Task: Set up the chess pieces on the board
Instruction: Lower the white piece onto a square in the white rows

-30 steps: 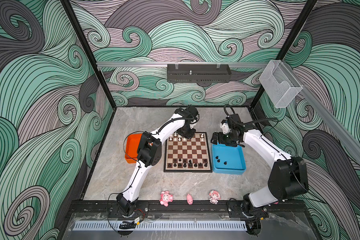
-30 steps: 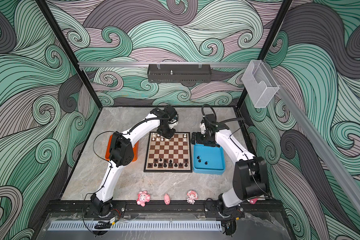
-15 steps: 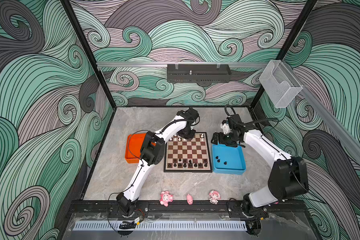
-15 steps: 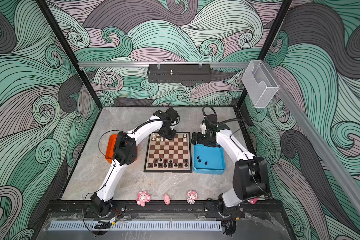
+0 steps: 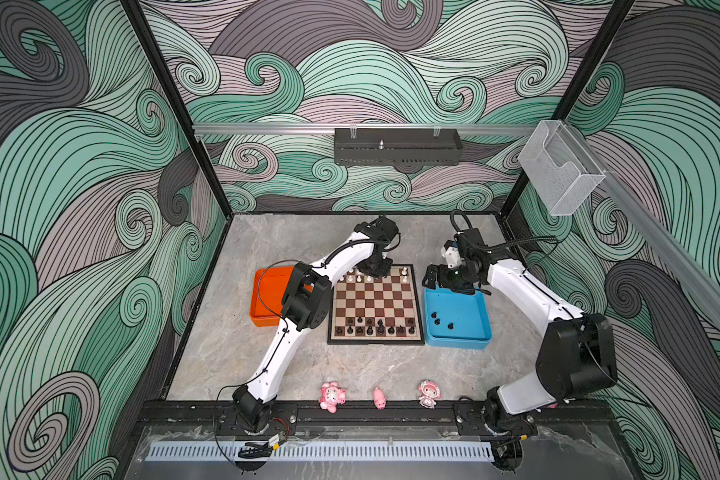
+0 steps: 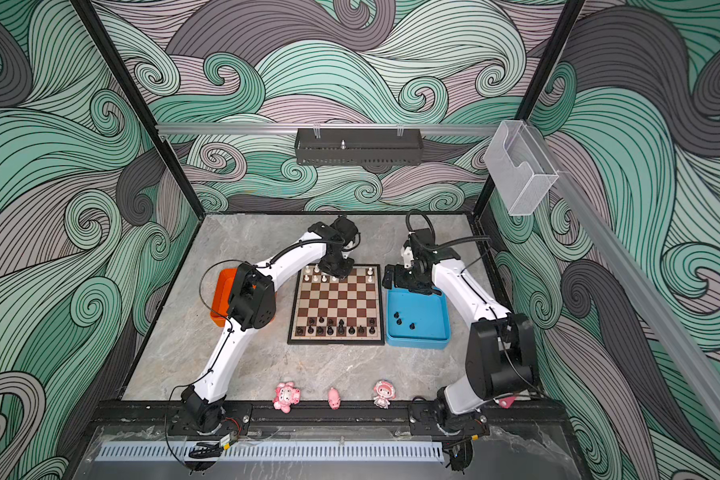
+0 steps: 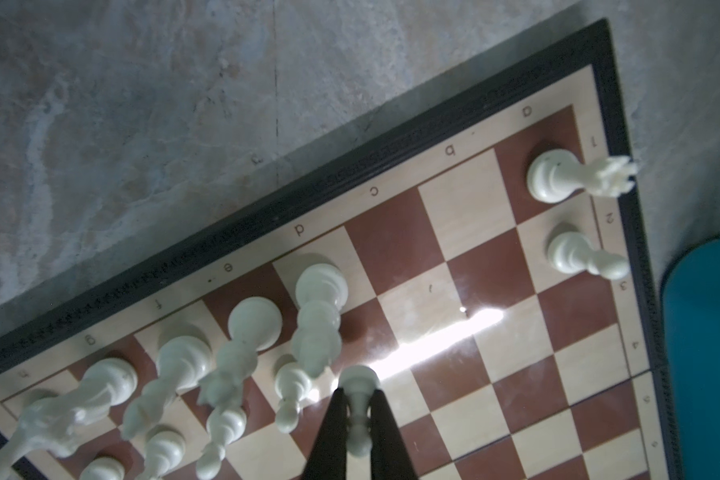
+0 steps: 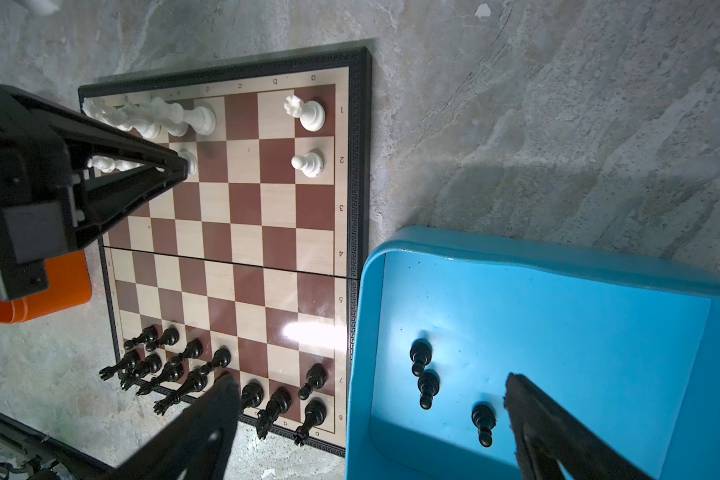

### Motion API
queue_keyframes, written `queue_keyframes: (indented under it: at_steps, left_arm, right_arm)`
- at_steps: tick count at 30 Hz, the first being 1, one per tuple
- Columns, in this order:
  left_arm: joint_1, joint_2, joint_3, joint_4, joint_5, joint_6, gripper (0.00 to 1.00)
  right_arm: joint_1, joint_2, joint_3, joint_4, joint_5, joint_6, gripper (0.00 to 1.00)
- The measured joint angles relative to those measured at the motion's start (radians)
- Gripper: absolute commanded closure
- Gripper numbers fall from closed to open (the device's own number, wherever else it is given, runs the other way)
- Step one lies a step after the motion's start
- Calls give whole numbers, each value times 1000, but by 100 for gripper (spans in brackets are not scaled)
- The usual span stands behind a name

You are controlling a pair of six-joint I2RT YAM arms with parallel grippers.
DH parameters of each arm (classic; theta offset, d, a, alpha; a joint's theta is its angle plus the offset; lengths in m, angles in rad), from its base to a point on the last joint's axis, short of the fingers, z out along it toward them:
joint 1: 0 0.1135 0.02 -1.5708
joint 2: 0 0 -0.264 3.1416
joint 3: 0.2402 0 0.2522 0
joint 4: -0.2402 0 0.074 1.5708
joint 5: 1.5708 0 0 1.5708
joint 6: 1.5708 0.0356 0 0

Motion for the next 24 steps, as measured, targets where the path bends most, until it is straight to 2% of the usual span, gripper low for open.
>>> queue_keyframes:
  at_steps: [24]
  left_arm:
    - [0, 21, 0, 20, 0, -33, 86]
  right_arm:
    - [-5, 0, -2, 0, -2, 0, 1]
